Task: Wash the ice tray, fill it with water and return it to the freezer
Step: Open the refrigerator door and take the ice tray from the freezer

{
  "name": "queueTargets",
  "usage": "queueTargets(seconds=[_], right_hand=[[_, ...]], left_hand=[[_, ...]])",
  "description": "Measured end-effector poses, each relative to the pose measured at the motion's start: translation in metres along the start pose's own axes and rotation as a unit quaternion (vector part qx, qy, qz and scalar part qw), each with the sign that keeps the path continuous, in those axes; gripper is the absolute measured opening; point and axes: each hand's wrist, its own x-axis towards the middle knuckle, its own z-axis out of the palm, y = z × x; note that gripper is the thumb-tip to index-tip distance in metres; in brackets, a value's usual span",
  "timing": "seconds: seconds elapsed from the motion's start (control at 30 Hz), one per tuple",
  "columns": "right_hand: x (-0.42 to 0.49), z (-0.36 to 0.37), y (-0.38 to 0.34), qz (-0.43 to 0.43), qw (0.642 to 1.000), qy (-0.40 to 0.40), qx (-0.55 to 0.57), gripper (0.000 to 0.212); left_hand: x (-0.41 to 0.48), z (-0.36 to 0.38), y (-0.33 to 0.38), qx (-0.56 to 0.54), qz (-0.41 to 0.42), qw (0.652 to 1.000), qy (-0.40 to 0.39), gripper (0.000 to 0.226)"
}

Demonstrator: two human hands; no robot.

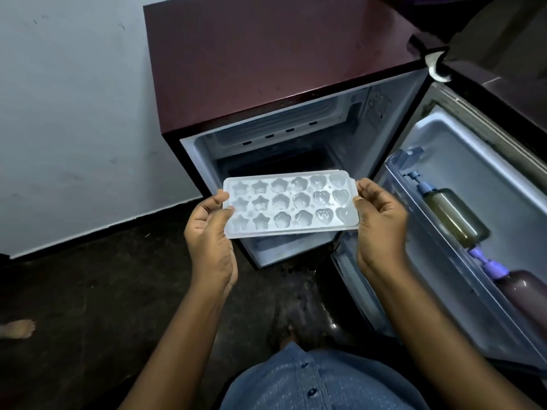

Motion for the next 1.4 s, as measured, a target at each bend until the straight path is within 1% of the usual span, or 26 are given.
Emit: queueTargets(seconds=[0.1, 0.3, 0.47, 0.53, 0.67, 0.8, 0.93, 1.07, 1.17, 1.4], right_hand=[[-0.010, -0.008, 0.001, -0.013, 1.000, 0.004, -0.011, 0.038], [-0.023, -0.032, -0.013, -0.024, 0.999, 0.022, -0.025, 0.035], [-0.036, -0.054, -0.011, -0.010, 0.999, 0.034, -0.020, 0.036], [-0.042, -0.062, -0.015, -0.013, 0.999, 0.040, -0.007, 0.040], [-0.041, -0.080, -0.024, -0.027, 0.996, 0.077, 0.025, 0.038], [-0.055, -0.109, -0.035, -0.047, 0.994, 0.095, 0.038, 0.038], [-0.074, -0.142, -0.047, -0.080, 0.991, 0.109, -0.005, 0.037], [-0.099, -0.183, -0.052, -0.099, 0.984, 0.144, -0.024, 0.038], [-0.116, -0.212, -0.052, -0.095, 0.977, 0.190, -0.009, 0.036], [-0.166, -0.280, -0.049, -0.084, 0.959, 0.269, 0.022, 0.035]], left_hand=[[-0.003, -0.001, 0.002, -0.015, -0.024, 0.999, -0.021, 0.016], [-0.005, 0.002, -0.001, 0.035, -0.042, 0.997, -0.062, 0.033], [-0.010, 0.007, -0.010, 0.033, -0.071, 0.994, -0.074, 0.040], [-0.013, 0.013, -0.010, 0.023, -0.090, 0.992, -0.089, 0.042], [-0.018, 0.035, -0.004, 0.024, -0.108, 0.985, -0.134, 0.045], [-0.038, 0.053, -0.002, 0.031, -0.116, 0.977, -0.176, 0.044], [-0.058, 0.071, -0.006, 0.029, -0.148, 0.965, -0.215, 0.046], [-0.100, 0.086, -0.016, 0.043, -0.184, 0.947, -0.259, 0.040], [-0.126, 0.093, -0.023, 0.054, -0.207, 0.935, -0.283, 0.039], [-0.187, 0.107, -0.043, 0.098, -0.235, 0.897, -0.361, 0.037]])
